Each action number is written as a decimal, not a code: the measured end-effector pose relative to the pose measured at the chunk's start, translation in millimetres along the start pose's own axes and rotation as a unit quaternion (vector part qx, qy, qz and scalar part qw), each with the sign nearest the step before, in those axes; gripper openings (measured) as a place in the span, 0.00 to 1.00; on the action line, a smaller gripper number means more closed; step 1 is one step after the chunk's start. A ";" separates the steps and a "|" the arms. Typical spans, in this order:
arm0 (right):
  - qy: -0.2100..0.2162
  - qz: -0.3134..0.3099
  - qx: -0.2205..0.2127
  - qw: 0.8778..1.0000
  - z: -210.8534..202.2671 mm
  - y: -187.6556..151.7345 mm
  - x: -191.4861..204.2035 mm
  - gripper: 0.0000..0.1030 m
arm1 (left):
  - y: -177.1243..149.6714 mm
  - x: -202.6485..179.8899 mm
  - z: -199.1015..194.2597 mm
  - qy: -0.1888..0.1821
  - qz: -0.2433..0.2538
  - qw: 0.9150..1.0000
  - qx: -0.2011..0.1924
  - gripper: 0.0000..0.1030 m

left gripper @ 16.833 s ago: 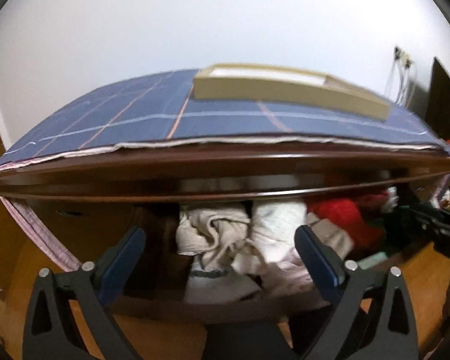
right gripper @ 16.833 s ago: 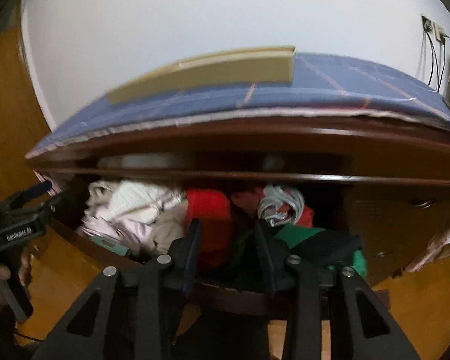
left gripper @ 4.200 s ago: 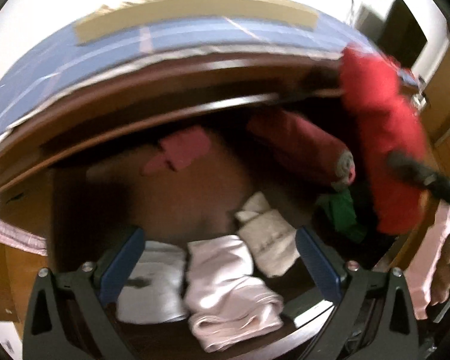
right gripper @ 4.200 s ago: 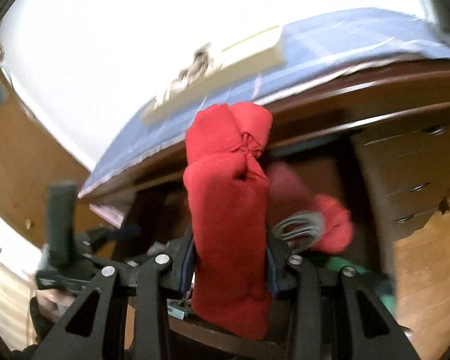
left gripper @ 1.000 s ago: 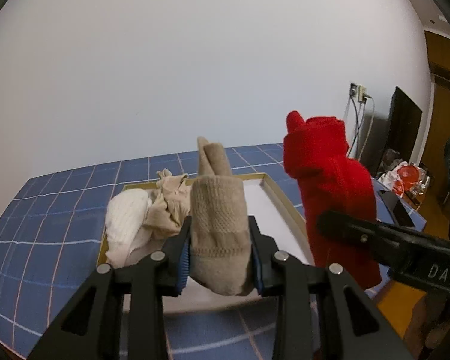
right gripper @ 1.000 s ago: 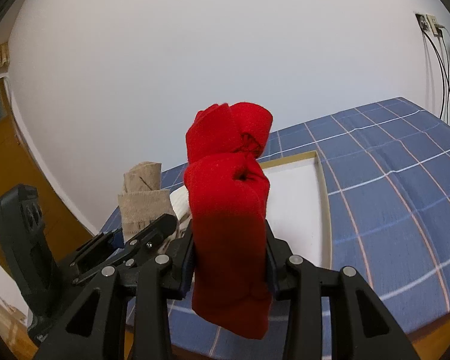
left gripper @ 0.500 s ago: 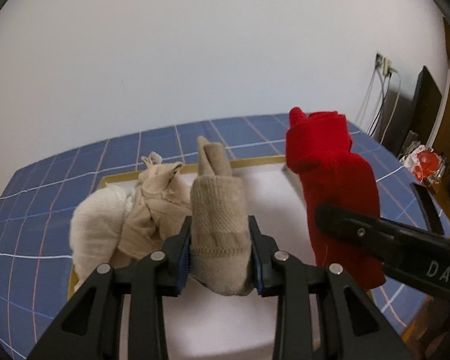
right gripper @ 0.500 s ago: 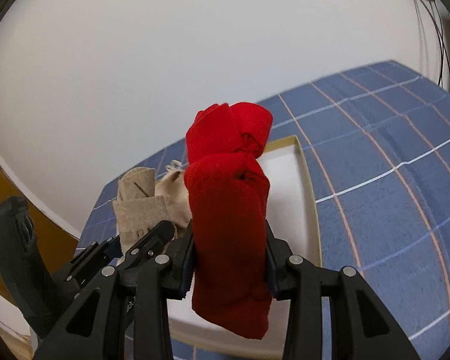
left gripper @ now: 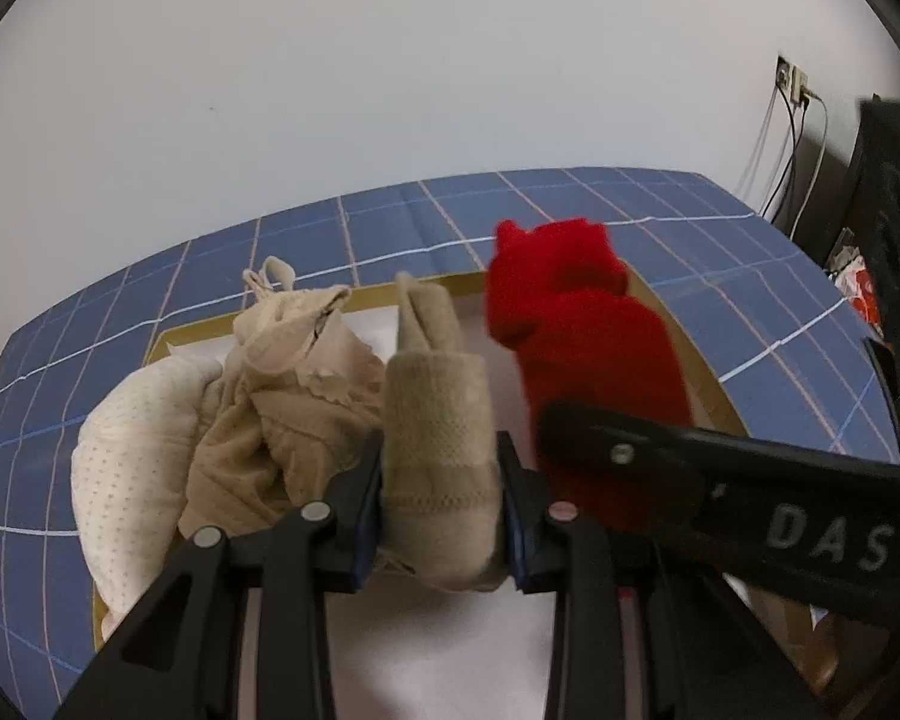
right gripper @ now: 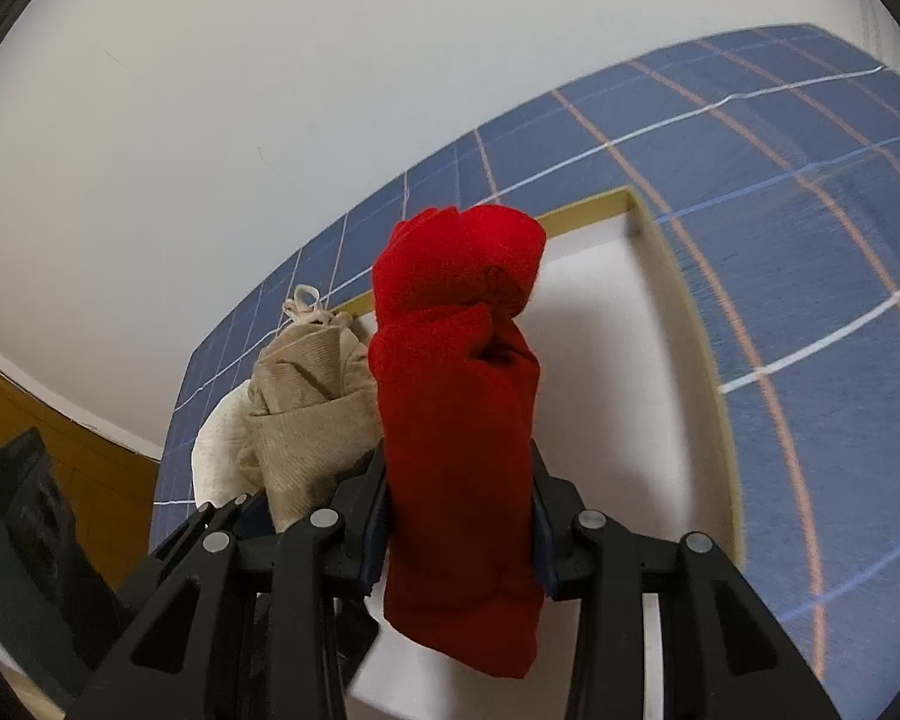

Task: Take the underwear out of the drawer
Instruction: 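Carry the beige sock and red garment up over the tray, then lower both items into the tray and open both grippers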

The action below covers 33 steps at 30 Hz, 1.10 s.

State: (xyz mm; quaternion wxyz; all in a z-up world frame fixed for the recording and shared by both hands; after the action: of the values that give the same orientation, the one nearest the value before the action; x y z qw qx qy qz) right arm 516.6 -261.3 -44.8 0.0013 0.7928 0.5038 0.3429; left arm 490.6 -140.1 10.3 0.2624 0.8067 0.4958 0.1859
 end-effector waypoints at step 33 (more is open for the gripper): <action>0.067 0.004 -0.114 0.991 -67.8 -14.4 -5.1 0.68 | -3.6 13.8 -53.2 0.069 -0.020 0.993 -0.089 0.99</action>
State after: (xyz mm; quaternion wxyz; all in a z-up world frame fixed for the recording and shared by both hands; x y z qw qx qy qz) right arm 466.9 -281.6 -0.8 0.0563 0.7649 0.4569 0.4506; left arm 464.3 -113.7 50.9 0.3019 0.7553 0.5105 0.2790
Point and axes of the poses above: each gripper's, at about its wrist camera, not at the fingertips, and z roughly the way its jaws point, x to its left, y to its top, the point moved 4 cm from there along z, roughly the way its jaws point, and after that the axes turned 4 degrees about x, right-handed, at the moved point
